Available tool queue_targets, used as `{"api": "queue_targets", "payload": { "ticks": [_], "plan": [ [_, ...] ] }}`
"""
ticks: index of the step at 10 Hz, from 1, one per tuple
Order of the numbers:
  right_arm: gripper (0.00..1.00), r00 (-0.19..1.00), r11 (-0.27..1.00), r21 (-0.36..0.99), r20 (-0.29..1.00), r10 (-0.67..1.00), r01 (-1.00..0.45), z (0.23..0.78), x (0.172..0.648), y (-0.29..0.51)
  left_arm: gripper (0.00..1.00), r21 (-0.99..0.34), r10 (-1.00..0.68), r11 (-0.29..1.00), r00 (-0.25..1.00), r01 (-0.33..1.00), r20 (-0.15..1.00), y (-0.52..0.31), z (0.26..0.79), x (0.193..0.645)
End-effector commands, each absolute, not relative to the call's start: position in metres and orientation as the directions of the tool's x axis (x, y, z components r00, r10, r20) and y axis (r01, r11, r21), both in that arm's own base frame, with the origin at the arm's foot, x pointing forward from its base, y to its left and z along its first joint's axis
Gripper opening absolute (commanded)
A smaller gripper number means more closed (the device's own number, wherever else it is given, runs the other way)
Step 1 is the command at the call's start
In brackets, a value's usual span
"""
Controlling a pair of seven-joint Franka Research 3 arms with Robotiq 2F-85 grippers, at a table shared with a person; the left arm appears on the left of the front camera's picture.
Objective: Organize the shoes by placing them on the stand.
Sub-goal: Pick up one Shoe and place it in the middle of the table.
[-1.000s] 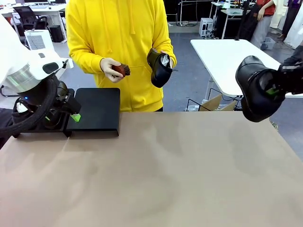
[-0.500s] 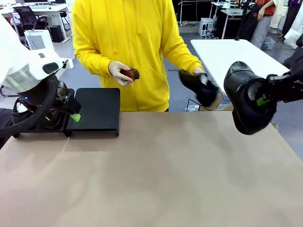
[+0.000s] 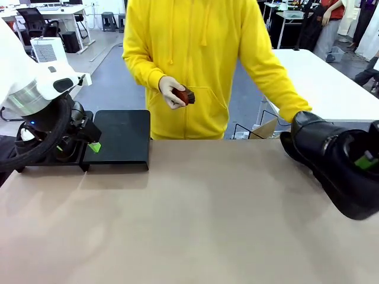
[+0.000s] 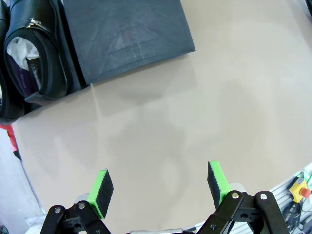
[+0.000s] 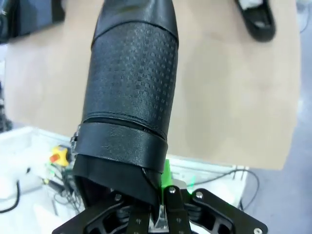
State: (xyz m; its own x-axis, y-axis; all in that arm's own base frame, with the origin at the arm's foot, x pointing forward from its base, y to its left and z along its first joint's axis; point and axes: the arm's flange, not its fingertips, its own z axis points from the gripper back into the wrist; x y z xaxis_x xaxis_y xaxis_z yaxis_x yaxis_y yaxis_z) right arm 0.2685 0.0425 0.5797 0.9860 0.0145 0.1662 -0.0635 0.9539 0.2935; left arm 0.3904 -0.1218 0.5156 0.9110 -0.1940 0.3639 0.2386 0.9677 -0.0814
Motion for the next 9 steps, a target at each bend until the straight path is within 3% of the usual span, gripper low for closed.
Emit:
{"api": "queue_targets", "payload": {
  "ticks": [1, 9],
  "plan": [
    [0.00, 0.984, 0.950, 0.300, 0.173, 0.036, -0.087, 0.589, 0.262, 0.035, 1.00, -0.088, -0.178, 0.970, 0.912, 0.226, 0.371, -0.122, 0.516, 0.390],
    [0.00, 0.991, 0.952, 0.300, 0.132, 0.027, -0.066, 0.579, 0.260, 0.039, 1.00, -0.088, -0.178, 0.970, 0.912, 0.226, 0.371, -0.122, 0.516, 0.390]
  ]
}}
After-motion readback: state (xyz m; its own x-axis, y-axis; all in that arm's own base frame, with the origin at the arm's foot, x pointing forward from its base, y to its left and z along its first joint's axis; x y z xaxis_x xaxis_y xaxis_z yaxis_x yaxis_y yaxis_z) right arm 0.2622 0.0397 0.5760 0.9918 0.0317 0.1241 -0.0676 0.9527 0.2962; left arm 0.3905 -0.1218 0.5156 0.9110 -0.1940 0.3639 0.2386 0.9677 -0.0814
